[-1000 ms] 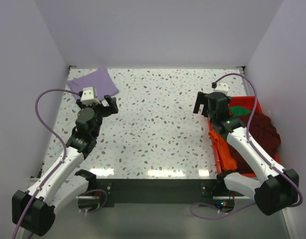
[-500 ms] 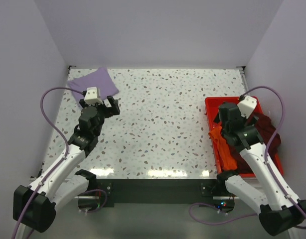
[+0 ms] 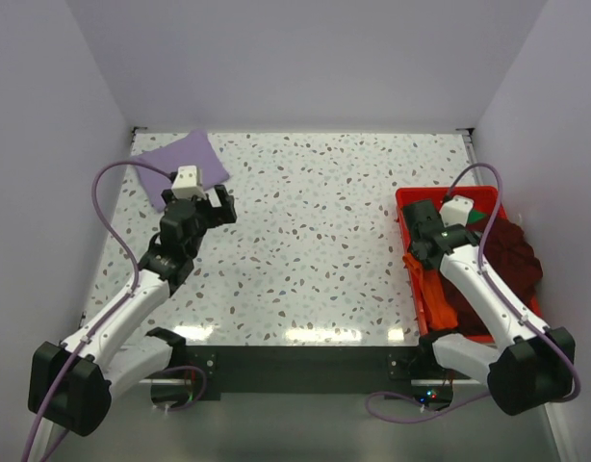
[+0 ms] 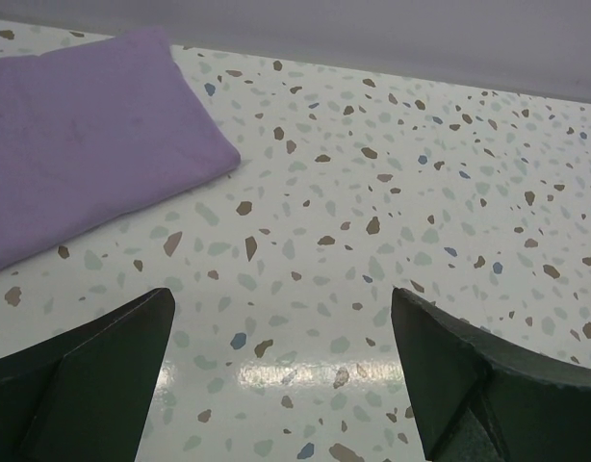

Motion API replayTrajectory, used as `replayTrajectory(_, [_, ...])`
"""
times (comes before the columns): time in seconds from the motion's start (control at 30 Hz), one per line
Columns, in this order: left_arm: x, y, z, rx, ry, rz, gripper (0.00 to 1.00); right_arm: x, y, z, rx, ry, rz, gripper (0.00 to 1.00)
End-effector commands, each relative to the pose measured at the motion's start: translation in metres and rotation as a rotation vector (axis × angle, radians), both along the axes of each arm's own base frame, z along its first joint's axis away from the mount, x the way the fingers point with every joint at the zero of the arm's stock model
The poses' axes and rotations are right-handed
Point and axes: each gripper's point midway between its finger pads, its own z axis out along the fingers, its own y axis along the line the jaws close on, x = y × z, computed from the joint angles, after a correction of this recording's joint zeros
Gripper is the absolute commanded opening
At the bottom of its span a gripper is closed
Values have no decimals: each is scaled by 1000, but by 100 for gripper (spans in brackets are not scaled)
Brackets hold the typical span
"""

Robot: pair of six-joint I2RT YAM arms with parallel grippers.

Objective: Fold and stack the t-shirts
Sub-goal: Grab the tshirt from the pile

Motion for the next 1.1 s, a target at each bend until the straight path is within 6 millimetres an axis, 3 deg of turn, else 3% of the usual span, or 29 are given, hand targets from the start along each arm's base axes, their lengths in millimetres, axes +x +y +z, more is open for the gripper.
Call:
replayTrajectory(0.0, [1, 2, 28, -8, -65, 1, 100, 8, -3, -11, 10, -13, -38, 98])
replayTrajectory(0.2, [-2, 7, 30, -8, -77, 25, 100, 8, -10, -32, 53, 22, -51, 88])
replayTrajectory(0.33, [-2, 8, 30, -6, -79, 29, 100, 7, -11, -38, 78, 27, -53, 76])
replayTrajectory(0.43, [-2, 9, 29, -4, -76, 35, 100, 6, -13, -36, 73, 20, -63, 53])
replayTrajectory(0.47, [-2, 9, 30, -3, -78, 35, 100, 4, -15, -34, 64, 19, -71, 39])
replayTrajectory(0.57, [-2, 9, 30, -3, -78, 35, 100, 3, -17, -21, 61, -4, -78, 22])
replayTrajectory(0.67, [-2, 10, 29, -2, -76, 36, 100, 3, -21, 1, 46, -50, -89, 0])
replayTrajectory(0.87, [-1, 9, 28, -2, -74, 38, 100, 14, -21, 65, 66, -235, -75, 0])
replayTrajectory(0.93, [-1, 9, 28, -3, -75, 37, 100, 21, -25, 110, 52, -343, -65, 0])
replayTrajectory(0.97, [-1, 9, 29, -2, -76, 35, 100, 25, -24, 143, 62, -426, -60, 0])
replayTrajectory(1.03, [-1, 8, 28, -3, -76, 32, 100, 31, -20, 175, 73, -489, -8, 0])
replayTrajectory(1.07, [-1, 8, 28, -3, -76, 32, 100, 38, -14, 205, 99, -581, 29, 0])
